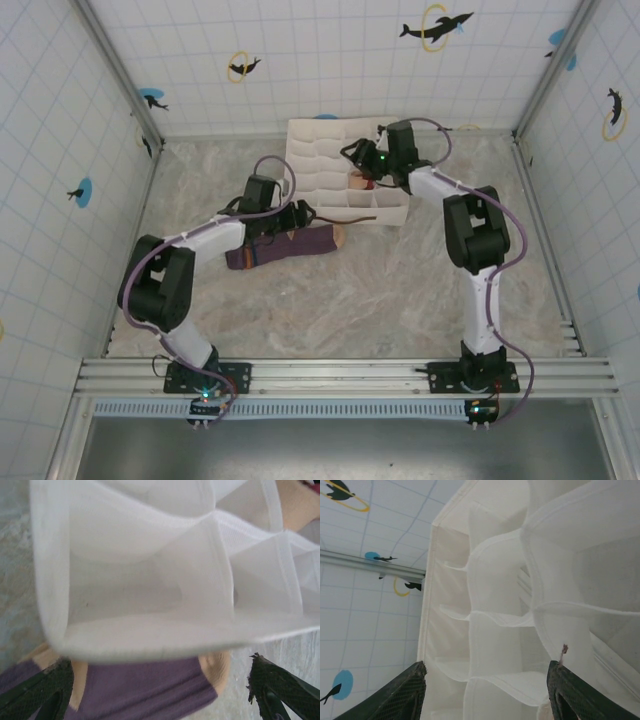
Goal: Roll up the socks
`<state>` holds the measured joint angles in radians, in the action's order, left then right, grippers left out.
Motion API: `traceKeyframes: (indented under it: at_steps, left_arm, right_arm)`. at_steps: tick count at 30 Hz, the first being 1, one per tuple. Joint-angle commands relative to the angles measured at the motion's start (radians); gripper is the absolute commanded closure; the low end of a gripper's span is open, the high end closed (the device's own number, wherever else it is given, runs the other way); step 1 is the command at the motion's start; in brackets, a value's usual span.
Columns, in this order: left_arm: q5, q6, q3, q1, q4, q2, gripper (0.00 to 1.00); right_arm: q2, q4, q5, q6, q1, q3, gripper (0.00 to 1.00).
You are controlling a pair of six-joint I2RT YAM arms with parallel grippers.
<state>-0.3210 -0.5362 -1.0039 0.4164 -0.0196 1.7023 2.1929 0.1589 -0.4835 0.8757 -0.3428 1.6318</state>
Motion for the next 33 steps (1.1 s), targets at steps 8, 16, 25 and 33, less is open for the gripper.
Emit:
traceKeyframes:
  at_steps: [8,16,25,33]
  left_arm:
    - [0.048,0.004,-0.173,0.001,0.062,0.142,0.06]
    - [0.062,0.116,-0.236,0.002,-0.084,0.114,0.05]
    - [0.093,0.17,-0.03,0.002,-0.245,-0.098,0.04]
    - [0.102,0.125,0.165,-0.007,-0.195,-0.143,0.04]
  right_arm:
    - [-0.282,-0.03,0.023,-0.23,0.006,-0.132,0.24]
    - [-0.526,-0.065,0.087,-0.344,-0.005,-0.439,0.18]
    - [-0.753,-0.213,0.282,-0.374,-0.094,-0.705,0.02]
    - [-0.889,-0.218,0.643,-0.506,-0.336,-0.89,0.0]
